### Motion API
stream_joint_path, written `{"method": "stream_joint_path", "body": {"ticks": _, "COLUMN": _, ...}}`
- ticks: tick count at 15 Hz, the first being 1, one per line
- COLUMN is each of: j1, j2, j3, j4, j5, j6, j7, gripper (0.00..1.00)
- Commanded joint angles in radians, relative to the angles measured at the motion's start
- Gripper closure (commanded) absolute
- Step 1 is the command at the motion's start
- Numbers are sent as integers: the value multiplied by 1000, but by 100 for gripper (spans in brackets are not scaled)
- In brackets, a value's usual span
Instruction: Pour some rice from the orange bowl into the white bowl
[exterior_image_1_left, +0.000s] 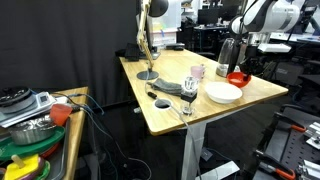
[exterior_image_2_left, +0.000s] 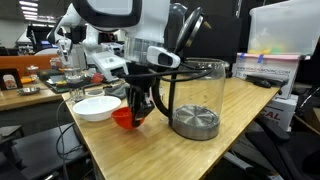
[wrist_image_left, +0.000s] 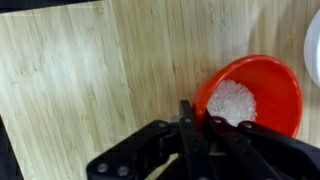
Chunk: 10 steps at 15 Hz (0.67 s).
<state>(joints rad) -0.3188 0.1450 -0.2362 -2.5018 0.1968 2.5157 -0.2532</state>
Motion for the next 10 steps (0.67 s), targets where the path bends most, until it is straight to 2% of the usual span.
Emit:
{"method": "stream_joint_path", "body": {"ticks": 1, "j1": 14, "j2": -38, "j3": -10, "j4": -19, "j5": -60, "j6": 7, "j7": 25, "gripper": 98}}
{"method": "stream_joint_path", "body": {"ticks": 5, "j1": 35, "j2": -85, "j3": -15, "j4": -23, "j5": -219, "j6": -9, "j7": 68, "gripper": 98}}
{"method": "stream_joint_path", "body": {"ticks": 10, "j1": 82, "j2": -173, "j3": 0, "j4": -52, "j5": -575, "j6": -9, "j7": 279, "gripper": 98}}
